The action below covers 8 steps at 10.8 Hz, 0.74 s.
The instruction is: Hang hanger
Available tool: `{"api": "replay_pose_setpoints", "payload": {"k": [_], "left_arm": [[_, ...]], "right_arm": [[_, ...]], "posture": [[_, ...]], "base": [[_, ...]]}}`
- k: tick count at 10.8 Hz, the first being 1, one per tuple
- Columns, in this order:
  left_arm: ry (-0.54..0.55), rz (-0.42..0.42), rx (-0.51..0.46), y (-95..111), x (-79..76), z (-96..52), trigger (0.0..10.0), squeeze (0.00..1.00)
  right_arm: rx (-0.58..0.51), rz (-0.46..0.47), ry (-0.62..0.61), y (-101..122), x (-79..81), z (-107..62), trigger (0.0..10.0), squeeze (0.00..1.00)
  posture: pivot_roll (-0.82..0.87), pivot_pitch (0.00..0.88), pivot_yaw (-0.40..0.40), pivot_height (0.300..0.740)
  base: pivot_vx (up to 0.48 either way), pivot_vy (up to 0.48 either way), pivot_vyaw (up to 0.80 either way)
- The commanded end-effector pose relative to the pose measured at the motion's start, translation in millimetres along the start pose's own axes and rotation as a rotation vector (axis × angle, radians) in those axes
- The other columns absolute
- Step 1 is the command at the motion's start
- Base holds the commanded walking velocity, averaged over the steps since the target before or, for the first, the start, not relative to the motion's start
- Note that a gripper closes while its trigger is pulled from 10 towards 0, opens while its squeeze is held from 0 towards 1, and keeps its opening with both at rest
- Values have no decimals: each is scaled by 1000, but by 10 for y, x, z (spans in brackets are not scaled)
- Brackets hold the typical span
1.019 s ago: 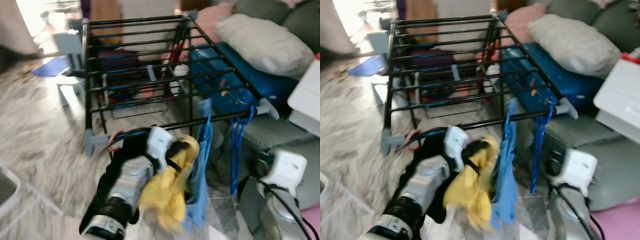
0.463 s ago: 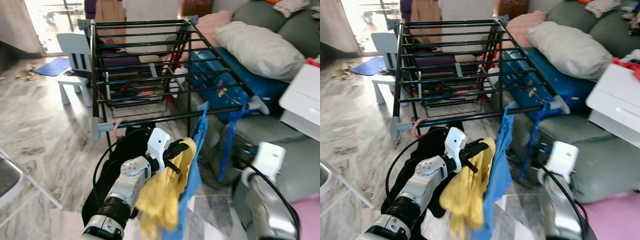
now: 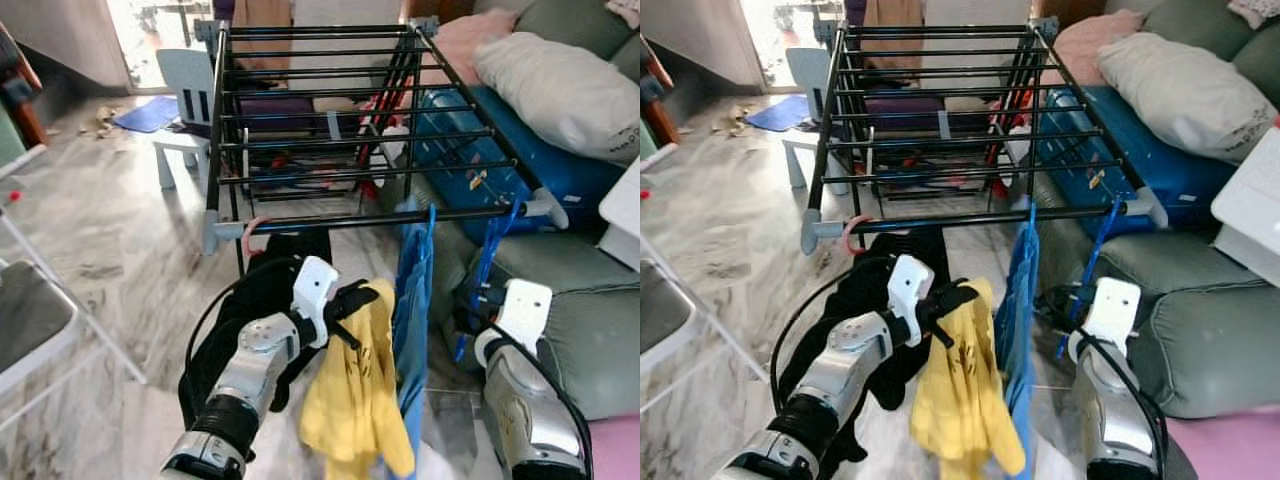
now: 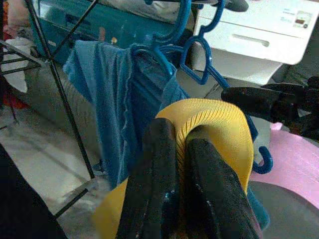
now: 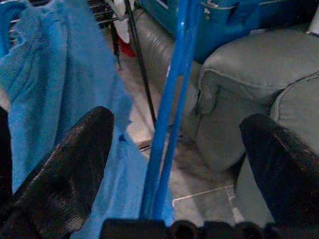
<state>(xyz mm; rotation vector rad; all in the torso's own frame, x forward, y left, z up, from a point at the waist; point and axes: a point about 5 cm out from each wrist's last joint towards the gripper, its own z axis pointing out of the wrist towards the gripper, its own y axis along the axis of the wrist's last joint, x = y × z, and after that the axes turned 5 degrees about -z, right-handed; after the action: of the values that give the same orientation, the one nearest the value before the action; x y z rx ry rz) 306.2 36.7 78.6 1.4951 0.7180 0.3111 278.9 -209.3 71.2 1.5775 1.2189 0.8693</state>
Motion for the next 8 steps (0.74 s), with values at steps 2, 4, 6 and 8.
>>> {"api": "replay_pose_setpoints", "payload": {"k": [2, 4, 6, 8], "left_arm": [[1, 31, -22, 123, 9, 54, 10000, 0], [-7, 36, -16, 116, -2, 48, 10000, 0], [-8, 42, -14, 108, 14, -3, 10000, 0], [2, 44, -11, 110, 40, -33, 10000, 0]], "right_arm": [[-4, 7, -11, 21, -51, 27, 10000, 0], [30, 6, 34, 55, -51, 155, 10000, 0], [53, 1, -31, 116, -168, 284, 10000, 0], [79, 11, -124, 60, -376, 248, 10000, 0]], "posture": [[2, 0, -37, 740], [22, 0, -43, 740], [42, 0, -52, 740], [40, 0, -46, 740]], "base": [[0, 0, 0], [0, 0, 0], [0, 0, 0], [0, 0, 0]]}}
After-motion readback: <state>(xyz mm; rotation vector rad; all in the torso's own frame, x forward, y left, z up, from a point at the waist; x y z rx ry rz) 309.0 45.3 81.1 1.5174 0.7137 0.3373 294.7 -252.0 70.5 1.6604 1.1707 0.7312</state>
